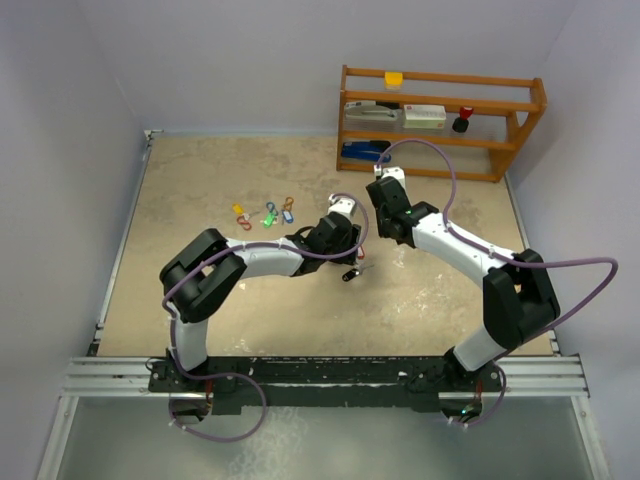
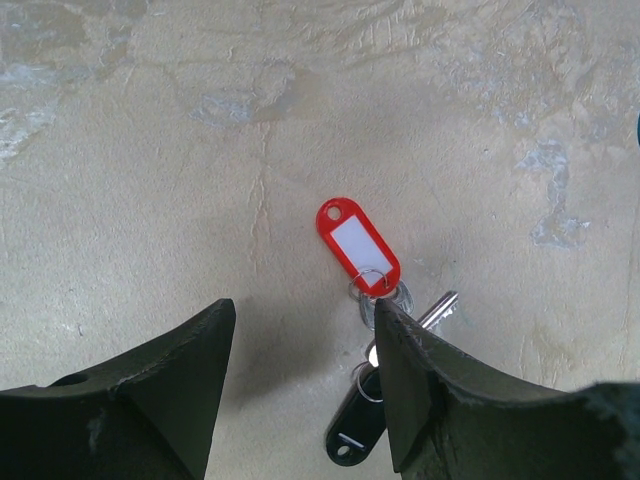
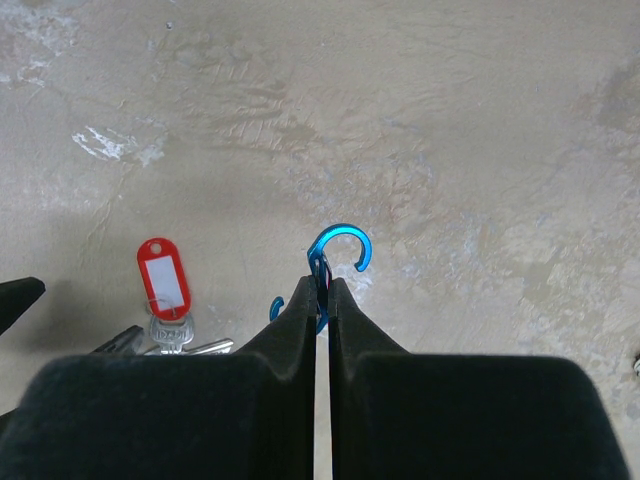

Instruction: Put the keys on the keyring

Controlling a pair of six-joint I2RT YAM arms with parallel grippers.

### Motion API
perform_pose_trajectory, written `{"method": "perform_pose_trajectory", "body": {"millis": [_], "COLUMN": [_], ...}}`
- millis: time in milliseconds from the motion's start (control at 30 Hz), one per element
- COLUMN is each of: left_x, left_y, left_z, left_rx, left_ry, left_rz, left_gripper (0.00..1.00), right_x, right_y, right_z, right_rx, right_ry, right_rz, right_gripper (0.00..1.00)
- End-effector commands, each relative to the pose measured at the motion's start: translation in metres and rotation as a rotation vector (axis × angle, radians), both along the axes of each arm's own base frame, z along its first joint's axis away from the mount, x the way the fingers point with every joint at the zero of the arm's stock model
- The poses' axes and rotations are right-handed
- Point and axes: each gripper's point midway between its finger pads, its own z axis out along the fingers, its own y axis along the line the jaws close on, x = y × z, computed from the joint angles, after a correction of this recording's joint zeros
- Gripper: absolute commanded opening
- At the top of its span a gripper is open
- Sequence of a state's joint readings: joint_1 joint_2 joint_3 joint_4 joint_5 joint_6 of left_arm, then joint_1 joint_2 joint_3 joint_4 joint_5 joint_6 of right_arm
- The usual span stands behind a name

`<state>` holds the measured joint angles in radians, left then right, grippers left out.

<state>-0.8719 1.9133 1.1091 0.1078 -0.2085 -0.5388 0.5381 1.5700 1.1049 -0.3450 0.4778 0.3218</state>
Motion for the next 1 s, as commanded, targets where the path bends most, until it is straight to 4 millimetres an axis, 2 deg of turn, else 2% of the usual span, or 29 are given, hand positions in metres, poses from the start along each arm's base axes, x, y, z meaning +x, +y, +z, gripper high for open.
{"method": "perform_pose_trajectory", "body": {"millis": [0, 567, 967], "left_x": [0.009, 0.011, 0.002], "left_y": [-0.008, -0.016, -0.035], "left_z": [0.012, 0.007, 0.005], "left_rx": [-0.024, -0.035, -0.037], "left_ry": [-0.027, -0.022, -0.034], "left_rz": [0.019, 0.042, 0.020], "left_gripper": [0.56, 0.56, 0.56], "right_x": [0.002, 0.002, 0.002], "right_y": [0.002, 0.003, 0.004], "right_z": [0.012, 0.010, 0.006], "right_rx": [0.020, 0.022, 0.022], "right_ry": [-0.036, -0.032, -0.024], "right_rz": [0.008, 0.014, 0.021], "right_gripper": [0.00, 0.00, 0.00]}}
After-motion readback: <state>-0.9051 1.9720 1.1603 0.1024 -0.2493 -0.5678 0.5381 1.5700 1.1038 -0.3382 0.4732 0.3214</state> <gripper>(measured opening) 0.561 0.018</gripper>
